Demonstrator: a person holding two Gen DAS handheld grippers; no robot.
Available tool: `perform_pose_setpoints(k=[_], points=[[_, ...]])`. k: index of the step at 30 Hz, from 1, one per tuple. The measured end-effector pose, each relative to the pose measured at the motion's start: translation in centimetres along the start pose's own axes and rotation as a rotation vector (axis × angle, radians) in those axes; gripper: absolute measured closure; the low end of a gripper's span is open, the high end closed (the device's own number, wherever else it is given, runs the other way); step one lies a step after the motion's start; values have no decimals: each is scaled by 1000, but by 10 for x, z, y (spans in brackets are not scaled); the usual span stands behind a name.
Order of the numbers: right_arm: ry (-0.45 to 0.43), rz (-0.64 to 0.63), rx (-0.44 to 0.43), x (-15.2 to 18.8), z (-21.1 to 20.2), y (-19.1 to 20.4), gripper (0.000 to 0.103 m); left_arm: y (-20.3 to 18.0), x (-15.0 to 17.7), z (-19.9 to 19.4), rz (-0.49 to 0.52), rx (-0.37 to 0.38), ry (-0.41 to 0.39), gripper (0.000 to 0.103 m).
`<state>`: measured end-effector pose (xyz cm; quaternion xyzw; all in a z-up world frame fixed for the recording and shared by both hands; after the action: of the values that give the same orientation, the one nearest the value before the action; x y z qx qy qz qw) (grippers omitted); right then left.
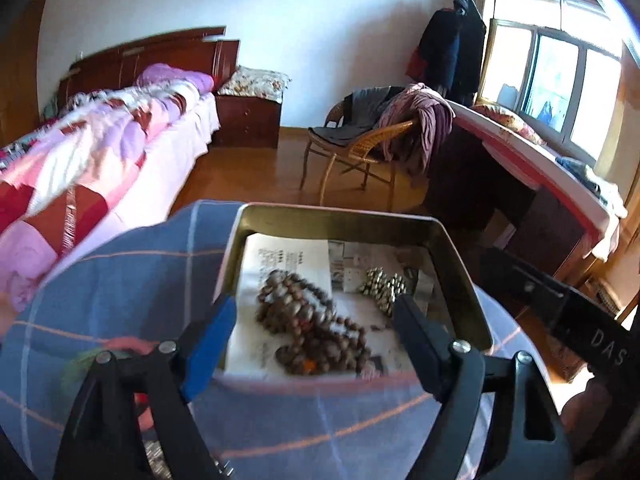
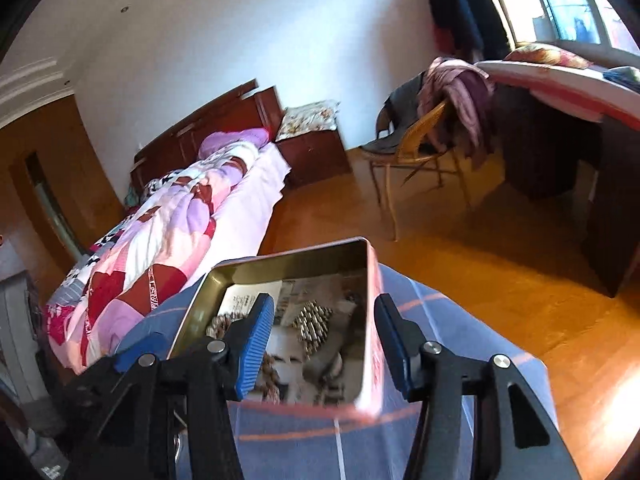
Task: Organize jewelry
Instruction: 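Move both tools back from the tin to the jewelry pile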
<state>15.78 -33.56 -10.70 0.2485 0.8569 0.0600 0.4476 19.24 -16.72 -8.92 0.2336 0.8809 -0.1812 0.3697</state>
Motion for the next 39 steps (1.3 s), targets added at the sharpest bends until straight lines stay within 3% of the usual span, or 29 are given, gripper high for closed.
perform_pose_setpoints(k=[4, 13, 29, 39], points=[[12, -37, 35, 21, -14, 7, 50, 1, 19, -25, 20, -36, 1, 20], [66, -6, -8, 66, -51, 21, 50, 7, 44, -54, 27, -141, 22, 17], [78, -46, -53, 104, -100, 59, 50, 33, 93, -108, 20, -254, 13, 12], [107, -94, -83, 127, -115, 81, 50, 58, 126, -129, -19, -276, 27, 8]])
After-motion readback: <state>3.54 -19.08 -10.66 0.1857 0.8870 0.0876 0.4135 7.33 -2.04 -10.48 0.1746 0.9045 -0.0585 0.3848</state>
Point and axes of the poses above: each gripper's, at about its wrist camera, not at the fingertips, and z roughly the way its jaws point, y to its left, x to its underside, the point moved 7 cm from there along z, roughly the way its jaws point, and after that the axes turned 3 degrees about y, right-handed, at the moved point
